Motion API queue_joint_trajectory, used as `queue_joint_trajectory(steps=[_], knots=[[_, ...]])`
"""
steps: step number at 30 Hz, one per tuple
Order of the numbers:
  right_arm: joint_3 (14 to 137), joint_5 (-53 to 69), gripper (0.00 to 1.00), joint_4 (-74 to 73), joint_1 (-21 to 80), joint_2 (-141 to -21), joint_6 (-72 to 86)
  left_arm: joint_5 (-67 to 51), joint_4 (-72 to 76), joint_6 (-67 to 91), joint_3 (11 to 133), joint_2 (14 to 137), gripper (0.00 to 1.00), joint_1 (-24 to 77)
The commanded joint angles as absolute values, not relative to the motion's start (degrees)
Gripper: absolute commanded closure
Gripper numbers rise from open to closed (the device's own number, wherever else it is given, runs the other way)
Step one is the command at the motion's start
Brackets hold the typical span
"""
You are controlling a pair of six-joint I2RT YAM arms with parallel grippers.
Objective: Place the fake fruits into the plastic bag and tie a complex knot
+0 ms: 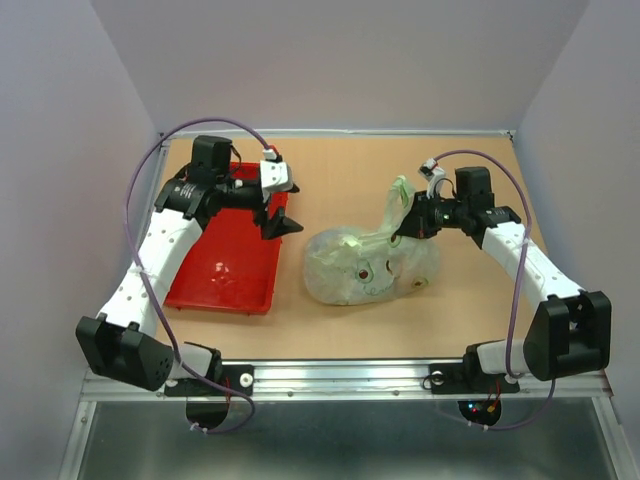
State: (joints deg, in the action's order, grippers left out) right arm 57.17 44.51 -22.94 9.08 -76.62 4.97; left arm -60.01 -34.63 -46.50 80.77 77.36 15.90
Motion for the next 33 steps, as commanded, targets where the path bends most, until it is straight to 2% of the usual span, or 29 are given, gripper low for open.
queue_joint_trajectory(steps=[1, 6, 15, 16, 17, 18, 19, 22, 26, 27, 29, 30, 33], knots=[[60.73, 45.61, 1.0, -22.41, 9.32, -74.97, 1.06, -61.7, -45.27, -53.45, 74.91, 73.66, 0.01, 17.66], [62.05, 44.39, 1.0, -23.64, 10.11, -75.94, 0.61, -59.59, -31.75, -45.62, 68.74, 69.61, 0.01, 25.11], [64.33, 37.36, 0.99, -24.17, 15.99, -76.2, -2.63, -56.51, -15.85, -35.43, 66.01, 71.72, 0.03, 34.71], [64.6, 35.79, 1.0, -24.26, 17.48, -76.29, -3.33, -55.3, -14.52, -33.68, 66.53, 72.85, 0.25, 35.93], [65.03, 34.73, 0.99, -24.26, 18.27, -76.38, -3.77, -55.37, -13.63, -33.31, 67.14, 73.73, 0.39, 36.12], [65.21, 33.24, 0.99, -24.43, 19.15, -76.38, -4.39, -55.72, -13.45, -33.14, 67.93, 74.61, 0.65, 36.3], [65.3, 32.35, 1.0, -24.43, 19.94, -76.29, -5.09, -55.9, -12.58, -31.13, 68.64, 75.4, 0.76, 36.56], [65.91, 29.19, 1.0, -24.35, 23.63, -76.73, -7.03, -56.86, -8.63, -27.79, 70.75, 78.39, 1.0, 37.0], [66.79, 28.83, 0.99, -24.34, 25.13, -77.61, -7.91, -55.63, -0.26, -17.95, 70.31, 81.11, 1.0, 37.44], [66.97, 28.92, 0.93, -24.43, 25.14, -77.43, -7.65, -55.55, 1.48, -17.76, 70.31, 81.38, 1.0, 37.44], [67.06, 28.13, 0.75, -24.78, 24.96, -76.65, -7.3, -55.81, 1.41, -18.01, 69.27, 81.39, 1.0, 37.44], [66.71, 27.95, 0.58, -24.87, 24.96, -75.25, -7.21, -55.81, 1.15, -18.89, 68.65, 80.43, 1.0, 37.44], [64.79, 29.79, 0.37, -25.66, 23.47, -71.3, -8.61, -55.81, 0.18, -20.56, 66.27, 78.23, 1.0, 37.44]])
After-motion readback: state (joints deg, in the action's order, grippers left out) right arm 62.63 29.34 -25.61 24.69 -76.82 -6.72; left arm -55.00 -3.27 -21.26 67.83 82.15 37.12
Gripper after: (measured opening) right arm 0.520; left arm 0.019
